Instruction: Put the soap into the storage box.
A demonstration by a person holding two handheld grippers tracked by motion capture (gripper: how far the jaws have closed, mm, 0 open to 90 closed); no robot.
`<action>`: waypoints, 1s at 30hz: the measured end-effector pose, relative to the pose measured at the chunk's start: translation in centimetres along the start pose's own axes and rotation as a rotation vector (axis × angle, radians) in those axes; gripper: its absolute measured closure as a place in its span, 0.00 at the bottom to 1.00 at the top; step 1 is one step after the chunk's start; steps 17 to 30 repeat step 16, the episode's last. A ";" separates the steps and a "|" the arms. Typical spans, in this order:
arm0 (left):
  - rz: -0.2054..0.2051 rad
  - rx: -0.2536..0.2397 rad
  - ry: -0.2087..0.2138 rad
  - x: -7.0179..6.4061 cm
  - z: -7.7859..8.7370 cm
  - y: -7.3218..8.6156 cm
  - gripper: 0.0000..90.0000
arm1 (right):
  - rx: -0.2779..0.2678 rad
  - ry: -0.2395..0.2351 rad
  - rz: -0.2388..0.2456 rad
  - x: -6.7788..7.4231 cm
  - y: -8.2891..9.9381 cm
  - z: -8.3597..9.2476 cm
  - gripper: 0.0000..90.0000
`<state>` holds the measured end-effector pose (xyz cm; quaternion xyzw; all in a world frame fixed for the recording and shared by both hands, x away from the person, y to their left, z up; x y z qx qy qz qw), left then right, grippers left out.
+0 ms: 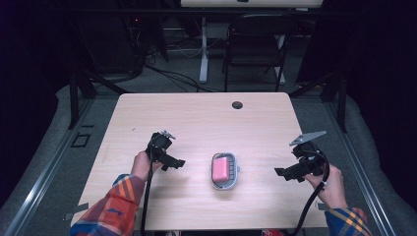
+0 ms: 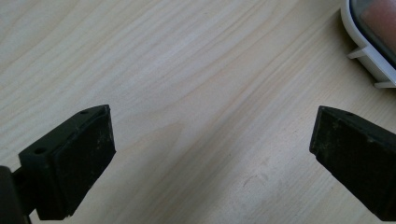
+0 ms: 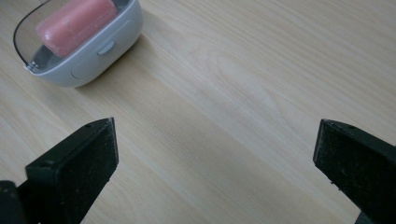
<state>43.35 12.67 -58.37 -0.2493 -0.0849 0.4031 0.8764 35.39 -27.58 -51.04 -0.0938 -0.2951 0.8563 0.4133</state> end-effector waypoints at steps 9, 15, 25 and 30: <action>0.004 -0.012 0.005 0.1 0.3 0.0 0.00 | 0.113 -0.043 -0.048 -0.7 4.1 -2.8 0.00; -0.003 -0.022 0.008 0.0 0.4 -0.1 0.00 | 0.169 -0.067 -0.054 -0.7 4.6 -3.8 0.00; -0.005 -0.023 0.009 0.0 0.4 -0.1 0.00 | 0.173 -0.063 -0.057 -0.7 4.6 -3.9 0.00; -0.005 -0.023 0.009 0.0 0.4 -0.1 0.00 | 0.173 -0.063 -0.057 -0.7 4.6 -3.9 0.00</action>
Point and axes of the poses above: each handheld gripper's, and its own axes: z roughly backward along the jaws, y roughly out of its underside, x roughly to its left, the point moved 6 cm from there along -z, roughly forward along the jaws, and after that the axes turned 5 degrees about -y, right-handed, at the moved point
